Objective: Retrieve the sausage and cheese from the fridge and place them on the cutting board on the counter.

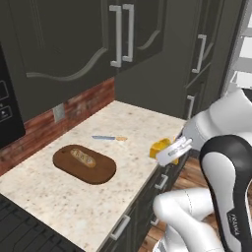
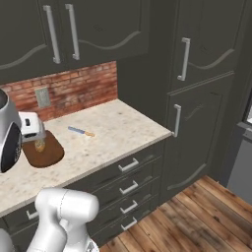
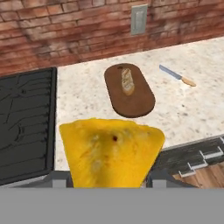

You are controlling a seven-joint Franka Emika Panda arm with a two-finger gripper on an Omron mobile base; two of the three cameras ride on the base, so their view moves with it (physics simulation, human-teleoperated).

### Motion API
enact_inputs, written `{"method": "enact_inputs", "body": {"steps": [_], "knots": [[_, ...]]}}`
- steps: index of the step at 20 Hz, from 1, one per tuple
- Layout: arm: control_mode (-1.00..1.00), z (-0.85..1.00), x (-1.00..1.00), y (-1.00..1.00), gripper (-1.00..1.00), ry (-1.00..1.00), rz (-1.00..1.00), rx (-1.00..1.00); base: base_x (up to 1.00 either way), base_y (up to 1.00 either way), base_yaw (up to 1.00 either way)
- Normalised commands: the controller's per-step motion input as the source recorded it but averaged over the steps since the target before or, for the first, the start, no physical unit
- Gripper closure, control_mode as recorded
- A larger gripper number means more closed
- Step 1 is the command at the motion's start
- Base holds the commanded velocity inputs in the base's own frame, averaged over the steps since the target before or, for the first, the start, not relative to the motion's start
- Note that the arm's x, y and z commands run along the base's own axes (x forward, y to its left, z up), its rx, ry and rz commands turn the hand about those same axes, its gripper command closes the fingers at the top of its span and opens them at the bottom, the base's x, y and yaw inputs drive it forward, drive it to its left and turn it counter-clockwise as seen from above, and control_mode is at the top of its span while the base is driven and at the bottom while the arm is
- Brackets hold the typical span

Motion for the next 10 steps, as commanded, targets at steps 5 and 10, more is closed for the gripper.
{"method": "enact_inputs", "body": {"steps": [5, 10], "knots": [[-1.00, -0.18, 0.57, 0.29, 1.00, 0.13, 0.00, 0.00, 0.00, 0.00, 0.00], [-1.00, -0.53, 0.62, 0.36, 1.00, 0.04, 0.00, -0.06, 0.00, 0.00, 0.00]]}}
